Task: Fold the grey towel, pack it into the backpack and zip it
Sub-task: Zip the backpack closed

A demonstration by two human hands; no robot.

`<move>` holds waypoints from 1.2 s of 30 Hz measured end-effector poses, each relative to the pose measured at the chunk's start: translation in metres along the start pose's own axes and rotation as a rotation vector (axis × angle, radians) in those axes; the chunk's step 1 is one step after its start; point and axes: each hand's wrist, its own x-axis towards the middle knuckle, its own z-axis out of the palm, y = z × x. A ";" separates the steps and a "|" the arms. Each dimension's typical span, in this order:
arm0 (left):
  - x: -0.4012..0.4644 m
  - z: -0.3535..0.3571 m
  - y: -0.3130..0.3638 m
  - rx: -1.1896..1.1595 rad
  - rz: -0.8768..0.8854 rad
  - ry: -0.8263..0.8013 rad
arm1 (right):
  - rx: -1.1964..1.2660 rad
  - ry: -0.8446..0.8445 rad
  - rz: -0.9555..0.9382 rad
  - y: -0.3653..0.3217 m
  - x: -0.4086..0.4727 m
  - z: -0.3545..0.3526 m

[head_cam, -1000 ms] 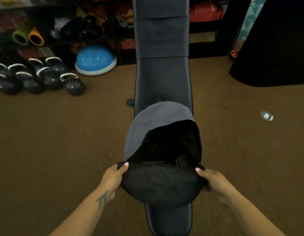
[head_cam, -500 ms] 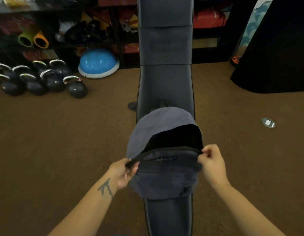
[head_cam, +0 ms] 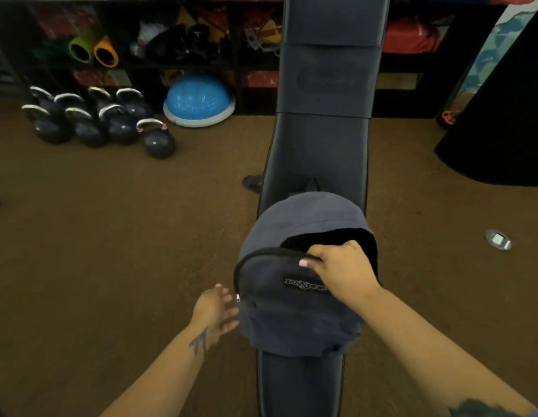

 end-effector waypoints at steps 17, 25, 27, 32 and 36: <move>0.071 0.031 -0.037 0.070 -0.163 0.052 | 0.285 -0.070 0.082 0.022 -0.009 -0.002; 0.081 0.038 -0.041 0.026 -0.105 0.097 | 0.337 -0.054 -0.003 0.029 -0.009 0.000; 0.080 0.038 -0.040 0.022 -0.096 0.073 | 0.323 -0.041 -0.005 0.031 -0.007 0.001; 0.066 0.030 -0.033 0.125 0.028 0.033 | 0.204 0.053 0.003 0.033 -0.006 0.000; 0.045 0.015 -0.020 0.249 0.122 -0.024 | -0.019 0.234 0.011 0.028 -0.006 0.003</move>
